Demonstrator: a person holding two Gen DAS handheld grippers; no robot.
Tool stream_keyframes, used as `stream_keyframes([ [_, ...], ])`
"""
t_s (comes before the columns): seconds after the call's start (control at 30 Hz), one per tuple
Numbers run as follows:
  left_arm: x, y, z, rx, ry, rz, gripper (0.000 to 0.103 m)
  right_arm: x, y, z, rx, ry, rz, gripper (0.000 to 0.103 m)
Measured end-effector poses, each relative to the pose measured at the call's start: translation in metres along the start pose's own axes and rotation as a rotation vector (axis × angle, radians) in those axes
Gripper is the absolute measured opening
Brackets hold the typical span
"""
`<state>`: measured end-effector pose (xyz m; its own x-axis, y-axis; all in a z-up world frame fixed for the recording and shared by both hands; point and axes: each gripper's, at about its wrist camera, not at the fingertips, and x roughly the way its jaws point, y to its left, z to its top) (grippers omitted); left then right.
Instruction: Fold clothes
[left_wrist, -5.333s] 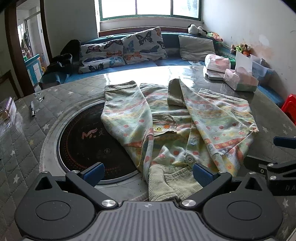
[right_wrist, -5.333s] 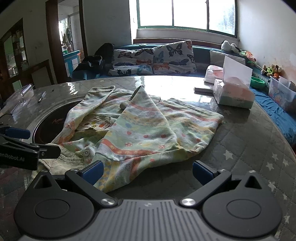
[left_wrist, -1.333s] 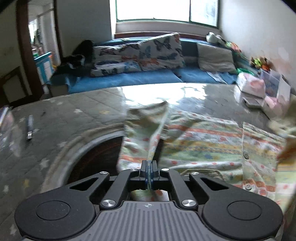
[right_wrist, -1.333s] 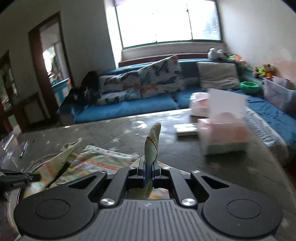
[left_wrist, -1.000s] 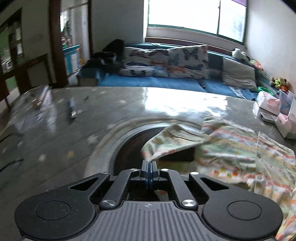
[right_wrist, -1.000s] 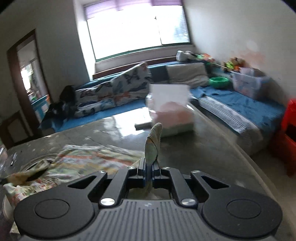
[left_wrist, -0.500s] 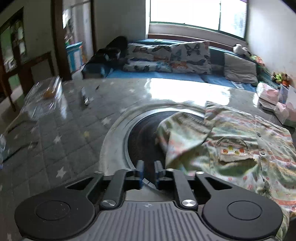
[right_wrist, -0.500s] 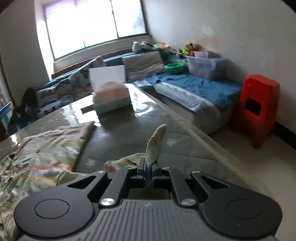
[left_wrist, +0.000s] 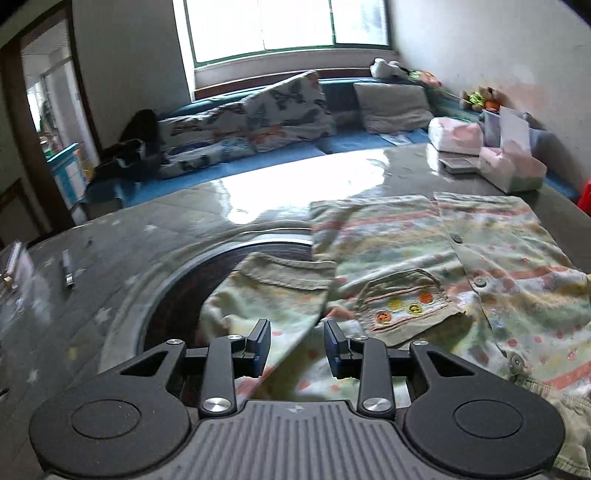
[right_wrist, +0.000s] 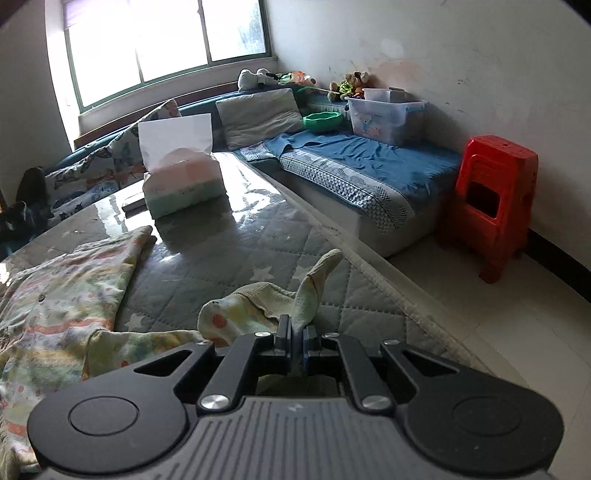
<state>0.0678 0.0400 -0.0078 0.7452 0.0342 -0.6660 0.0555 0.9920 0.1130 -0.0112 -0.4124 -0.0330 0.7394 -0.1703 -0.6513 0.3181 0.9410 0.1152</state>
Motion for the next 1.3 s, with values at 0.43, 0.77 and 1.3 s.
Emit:
stream_keyframes([
  [0.43, 0.06, -0.012, 0.022, -0.058, 0.04, -0.039, 0.034, 0.01, 0.002, 0.003, -0.001, 0.028, -0.016, 0.006],
  [0.77, 0.06, 0.016, 0.019, -0.183, 0.044, -0.018, 0.006, 0.01, 0.001, 0.005, -0.001, 0.026, -0.013, 0.007],
  [1.3, -0.039, 0.139, -0.026, -0.481, -0.092, 0.238, 0.003, -0.006, -0.006, 0.011, -0.013, -0.011, -0.009, 0.023],
])
